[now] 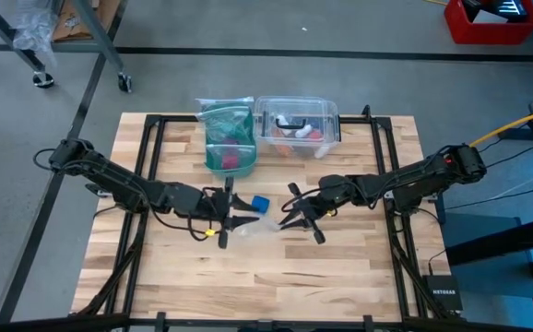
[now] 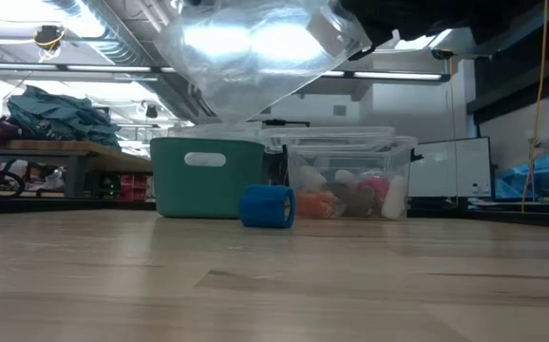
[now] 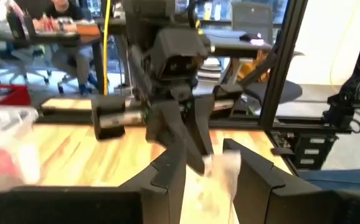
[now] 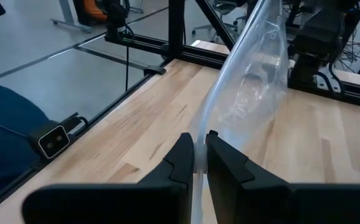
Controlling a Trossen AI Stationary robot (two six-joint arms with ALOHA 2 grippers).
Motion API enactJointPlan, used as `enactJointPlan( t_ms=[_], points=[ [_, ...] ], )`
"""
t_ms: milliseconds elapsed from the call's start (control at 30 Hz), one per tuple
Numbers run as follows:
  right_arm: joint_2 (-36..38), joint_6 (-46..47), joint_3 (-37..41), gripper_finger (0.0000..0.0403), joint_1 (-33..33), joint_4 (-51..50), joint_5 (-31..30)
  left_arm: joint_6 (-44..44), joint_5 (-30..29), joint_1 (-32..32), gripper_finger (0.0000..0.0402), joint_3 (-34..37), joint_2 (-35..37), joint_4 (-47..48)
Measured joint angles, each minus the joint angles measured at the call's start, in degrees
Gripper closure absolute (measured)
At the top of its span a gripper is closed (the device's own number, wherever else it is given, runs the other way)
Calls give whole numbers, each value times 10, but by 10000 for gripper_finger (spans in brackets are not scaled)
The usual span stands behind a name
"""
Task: Roll bandage
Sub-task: Open the transparent zip bag
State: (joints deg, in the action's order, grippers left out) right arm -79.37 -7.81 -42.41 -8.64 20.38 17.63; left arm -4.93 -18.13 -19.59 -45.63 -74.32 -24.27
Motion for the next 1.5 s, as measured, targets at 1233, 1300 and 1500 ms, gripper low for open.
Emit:
enactJointPlan(
  t_ms=[1233,1300,1500],
  points=[
    [0,-1,0,368,0,61,-32,40,4,3,305,0,0,-52],
    [0,0,0,368,0,61,-32,40,4,3,312,0,0,-52],
    [0,0,0,365,0,63,-50,39,4,3,388,0,0,-52]
  ],
)
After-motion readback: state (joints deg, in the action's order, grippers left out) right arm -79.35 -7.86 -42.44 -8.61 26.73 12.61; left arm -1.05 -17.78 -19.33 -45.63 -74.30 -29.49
